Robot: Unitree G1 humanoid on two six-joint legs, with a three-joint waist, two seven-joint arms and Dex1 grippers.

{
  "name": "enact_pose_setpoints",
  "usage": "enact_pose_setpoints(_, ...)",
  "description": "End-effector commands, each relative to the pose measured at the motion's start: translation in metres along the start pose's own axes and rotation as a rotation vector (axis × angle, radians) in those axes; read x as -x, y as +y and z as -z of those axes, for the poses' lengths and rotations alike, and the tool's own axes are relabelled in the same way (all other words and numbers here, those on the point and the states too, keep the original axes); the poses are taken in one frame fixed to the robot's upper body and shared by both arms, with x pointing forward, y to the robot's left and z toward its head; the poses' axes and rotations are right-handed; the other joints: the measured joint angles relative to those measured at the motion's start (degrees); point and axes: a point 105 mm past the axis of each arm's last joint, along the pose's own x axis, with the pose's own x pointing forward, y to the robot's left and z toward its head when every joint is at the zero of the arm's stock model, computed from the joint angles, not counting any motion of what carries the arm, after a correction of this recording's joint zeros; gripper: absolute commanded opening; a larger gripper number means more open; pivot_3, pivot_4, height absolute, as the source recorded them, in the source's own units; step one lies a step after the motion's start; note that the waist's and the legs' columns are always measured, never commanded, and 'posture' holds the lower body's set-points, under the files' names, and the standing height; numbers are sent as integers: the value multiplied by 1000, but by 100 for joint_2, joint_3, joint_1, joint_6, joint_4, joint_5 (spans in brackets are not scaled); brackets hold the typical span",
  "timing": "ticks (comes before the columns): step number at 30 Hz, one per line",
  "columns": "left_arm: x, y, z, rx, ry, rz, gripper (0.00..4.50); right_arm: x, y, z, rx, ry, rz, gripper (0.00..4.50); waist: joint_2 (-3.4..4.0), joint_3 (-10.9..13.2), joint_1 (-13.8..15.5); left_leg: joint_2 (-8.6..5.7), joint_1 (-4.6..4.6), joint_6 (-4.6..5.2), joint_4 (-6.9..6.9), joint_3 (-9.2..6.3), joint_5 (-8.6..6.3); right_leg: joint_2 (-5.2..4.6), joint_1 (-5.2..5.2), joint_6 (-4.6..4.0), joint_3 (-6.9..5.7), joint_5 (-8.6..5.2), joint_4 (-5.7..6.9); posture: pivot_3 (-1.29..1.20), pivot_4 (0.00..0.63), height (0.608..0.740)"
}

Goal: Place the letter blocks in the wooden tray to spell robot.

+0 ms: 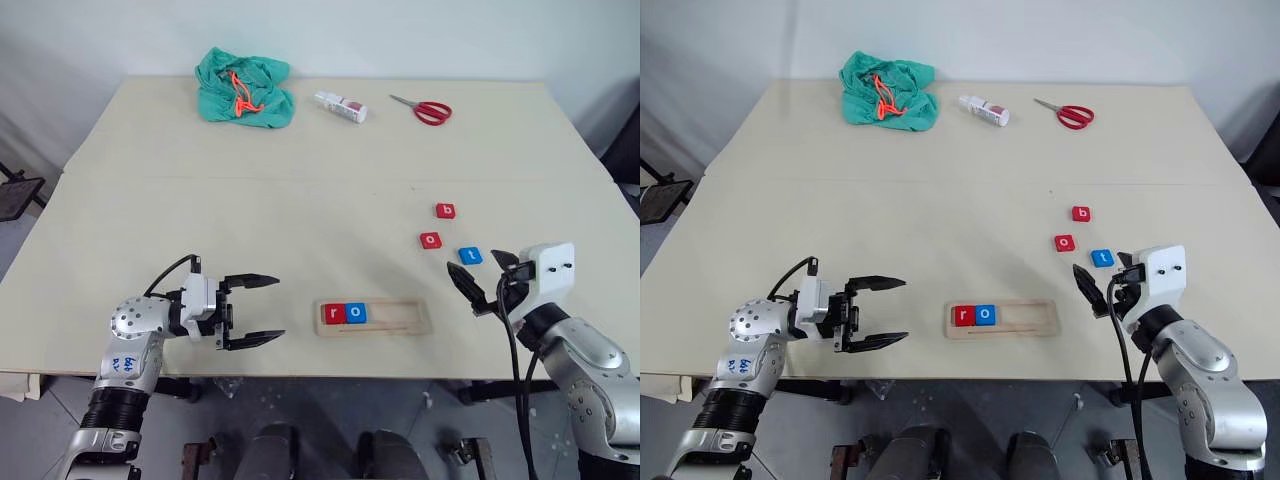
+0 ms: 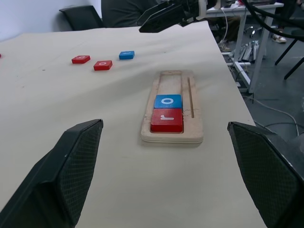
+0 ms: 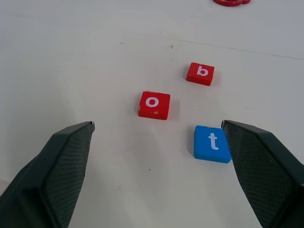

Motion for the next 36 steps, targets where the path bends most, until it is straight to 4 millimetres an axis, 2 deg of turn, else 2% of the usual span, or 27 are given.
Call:
enact_pose_setpoints(1, 7, 3, -12, -42, -21, -15, 4463, -19, -10, -11, -13, -12, 46, 4500, 1, 0, -16, 0, 0, 0, -1, 0, 0, 0, 0, 0, 0, 0, 0, 0, 150, 740)
enact_pose_setpoints(4, 10, 4, -11, -42, -9, -26, 4463, -39, -14, -12, -37, 28, 48, 4500, 3, -1, -77, 1, 0, -1, -13, 2, 1, 1, -10, 0, 1, 0, 3, 0, 150, 740)
enact_pose_setpoints(12, 13, 1, -13, -52, -3, -52, 4463, -104, -27, -32, -53, 28, 81, 4500, 4, -1, -165, -4, -7, -1, -36, 11, 1, -5, -36, 0, 3, 0, 10, 0, 150, 740)
enact_pose_setpoints(18, 16, -6, -14, -54, 12, -77, 4463, -134, -24, -24, -50, 51, 83, 4500, 4, -1, -268, -1, -15, -3, -47, 11, 2, -6, -65, 0, 4, 0, 35, 0, 150, 740)
enact_pose_setpoints(28, 18, -12, -17, -55, 20, -110, 4463, -156, -16, 2, -33, 120, 107, 4500, 5, -1, -306, 0, -19, -3, -47, 16, 2, -6, -75, 0, 7, 0, 42, 0, 150, 740)
enact_pose_setpoints(36, 17, -12, -18, -57, 25, -122, 4463, -163, -12, 8, -24, 149, 131, 4500, 5, -1, -316, 1, -17, -3, -44, 14, 2, -6, -75, 0, 11, 0, 54, 0, 150, 740)
